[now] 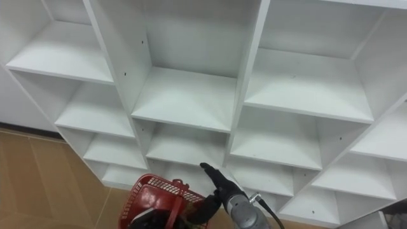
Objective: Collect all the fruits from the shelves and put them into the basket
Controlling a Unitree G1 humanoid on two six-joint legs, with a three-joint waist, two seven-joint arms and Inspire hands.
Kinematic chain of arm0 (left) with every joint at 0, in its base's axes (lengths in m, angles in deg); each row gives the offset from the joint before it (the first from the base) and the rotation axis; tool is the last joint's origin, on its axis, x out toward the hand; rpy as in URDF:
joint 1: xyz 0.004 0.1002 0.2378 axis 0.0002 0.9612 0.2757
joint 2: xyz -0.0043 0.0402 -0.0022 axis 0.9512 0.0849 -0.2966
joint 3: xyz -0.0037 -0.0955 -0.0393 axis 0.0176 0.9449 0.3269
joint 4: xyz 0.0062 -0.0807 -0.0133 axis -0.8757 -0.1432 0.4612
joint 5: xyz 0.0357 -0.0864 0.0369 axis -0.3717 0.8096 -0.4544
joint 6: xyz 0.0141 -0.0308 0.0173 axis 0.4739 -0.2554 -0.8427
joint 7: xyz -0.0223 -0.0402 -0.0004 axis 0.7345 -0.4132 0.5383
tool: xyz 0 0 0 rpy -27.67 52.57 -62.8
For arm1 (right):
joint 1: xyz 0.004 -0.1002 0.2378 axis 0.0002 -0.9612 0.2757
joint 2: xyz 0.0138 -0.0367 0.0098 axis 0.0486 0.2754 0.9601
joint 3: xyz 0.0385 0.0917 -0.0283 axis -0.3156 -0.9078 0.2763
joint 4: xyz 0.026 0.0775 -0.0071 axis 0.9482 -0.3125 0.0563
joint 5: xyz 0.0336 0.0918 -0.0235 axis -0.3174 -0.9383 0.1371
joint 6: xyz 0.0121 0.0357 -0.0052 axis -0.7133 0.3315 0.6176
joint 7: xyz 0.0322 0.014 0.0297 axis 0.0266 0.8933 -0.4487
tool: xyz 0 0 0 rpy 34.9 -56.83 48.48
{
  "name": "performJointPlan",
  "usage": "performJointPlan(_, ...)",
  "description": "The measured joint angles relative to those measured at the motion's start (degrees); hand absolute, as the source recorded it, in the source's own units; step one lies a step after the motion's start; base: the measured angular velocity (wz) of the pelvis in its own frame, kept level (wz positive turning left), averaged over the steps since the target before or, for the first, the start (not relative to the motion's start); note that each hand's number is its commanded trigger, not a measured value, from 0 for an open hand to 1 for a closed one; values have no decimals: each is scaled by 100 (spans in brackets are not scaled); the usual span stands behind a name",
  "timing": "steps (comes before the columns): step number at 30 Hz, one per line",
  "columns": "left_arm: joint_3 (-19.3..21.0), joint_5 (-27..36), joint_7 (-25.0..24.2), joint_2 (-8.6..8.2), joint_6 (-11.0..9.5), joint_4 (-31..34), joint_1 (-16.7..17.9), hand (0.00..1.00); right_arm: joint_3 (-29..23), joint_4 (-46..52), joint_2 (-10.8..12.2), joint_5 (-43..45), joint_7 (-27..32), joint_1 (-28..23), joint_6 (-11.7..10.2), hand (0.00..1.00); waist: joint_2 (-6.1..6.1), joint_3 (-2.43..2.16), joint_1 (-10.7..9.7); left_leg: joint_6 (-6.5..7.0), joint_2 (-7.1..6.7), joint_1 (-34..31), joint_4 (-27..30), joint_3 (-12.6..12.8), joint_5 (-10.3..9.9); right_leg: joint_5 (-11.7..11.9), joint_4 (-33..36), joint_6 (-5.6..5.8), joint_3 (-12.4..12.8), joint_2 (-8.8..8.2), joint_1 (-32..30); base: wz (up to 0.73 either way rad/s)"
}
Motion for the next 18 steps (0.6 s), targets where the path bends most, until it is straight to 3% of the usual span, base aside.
performJointPlan(11,83,5,-5,7,-1,2,-1,100,-23,7,-37,-38,8,4,-1,0,-7,-3,-10,0,2,-2,44,-3,0,0,-1,0,25,1,2,0)
performJointPlan(18,479,7,-5,-5,-16,128,-2,100,-315,400,-187,-5,21,-1,-25,0,44,-30,-77,1,2,3,53,26,0,2,-8,-2,31,0,4,0)
